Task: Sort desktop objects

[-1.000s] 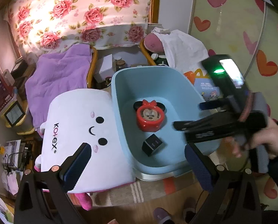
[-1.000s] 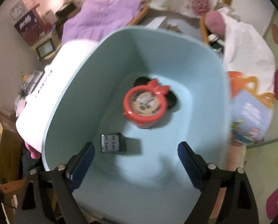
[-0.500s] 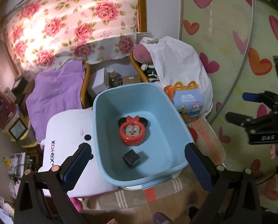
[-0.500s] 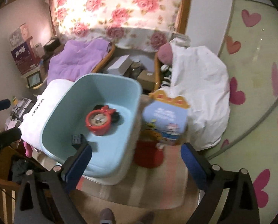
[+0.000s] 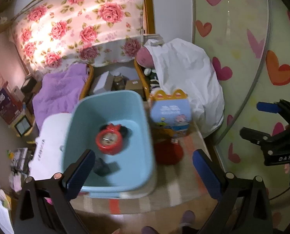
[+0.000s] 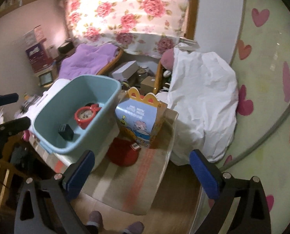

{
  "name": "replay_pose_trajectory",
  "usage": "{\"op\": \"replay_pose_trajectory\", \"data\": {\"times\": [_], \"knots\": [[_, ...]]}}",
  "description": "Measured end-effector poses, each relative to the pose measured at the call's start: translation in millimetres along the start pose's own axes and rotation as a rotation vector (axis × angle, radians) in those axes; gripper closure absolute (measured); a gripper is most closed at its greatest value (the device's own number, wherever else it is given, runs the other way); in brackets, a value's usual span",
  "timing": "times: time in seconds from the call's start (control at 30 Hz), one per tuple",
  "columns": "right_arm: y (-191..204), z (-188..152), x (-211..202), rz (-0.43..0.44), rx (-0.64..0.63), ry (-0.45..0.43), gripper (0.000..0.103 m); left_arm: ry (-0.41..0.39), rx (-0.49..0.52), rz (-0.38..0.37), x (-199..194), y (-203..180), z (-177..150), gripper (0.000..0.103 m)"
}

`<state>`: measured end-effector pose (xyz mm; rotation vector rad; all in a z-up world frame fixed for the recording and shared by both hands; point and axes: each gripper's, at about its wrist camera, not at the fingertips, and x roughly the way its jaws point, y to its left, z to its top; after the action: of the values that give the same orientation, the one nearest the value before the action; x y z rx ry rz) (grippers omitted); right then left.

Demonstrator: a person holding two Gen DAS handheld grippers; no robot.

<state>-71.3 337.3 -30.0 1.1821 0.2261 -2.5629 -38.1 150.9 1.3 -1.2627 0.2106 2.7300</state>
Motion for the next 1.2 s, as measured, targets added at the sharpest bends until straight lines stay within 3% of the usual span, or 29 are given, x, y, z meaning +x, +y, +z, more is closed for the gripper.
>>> {"op": "replay_pose_trajectory", "data": {"times": [0.27, 0.53, 0.73, 0.93, 1.2], "knots": [[-55.4, -19.0, 32.2, 0.072, -0.005, 0.004, 0.003, 0.049, 0.035, 0.000, 37.9, -67.2, -22.3, 0.001], [-82.4, -26.0, 57.9, 0.051, 0.008, 0.014, 0.003, 0.014, 0.093, 0.053, 96.3, -97.6, -56.3, 0.001], [-95.6, -32.1, 87.8, 0.091, 0.020, 0.040, 0.003, 0.049, 0.178, 0.183, 152.4, -118.2, -73.8, 0.001], [-103.8, -34.0, 135.4, 0.175, -0.053, 0.074, 0.003, 0.045, 0.274, 0.310, 195.0, -148.7, -84.9, 0.001], [-134.0, -47.3, 180.8, 0.244, -0.060, 0.116, 0.003, 0.062, 0.459, 0.447, 242.9, -176.2, -95.8, 0.001]]}}
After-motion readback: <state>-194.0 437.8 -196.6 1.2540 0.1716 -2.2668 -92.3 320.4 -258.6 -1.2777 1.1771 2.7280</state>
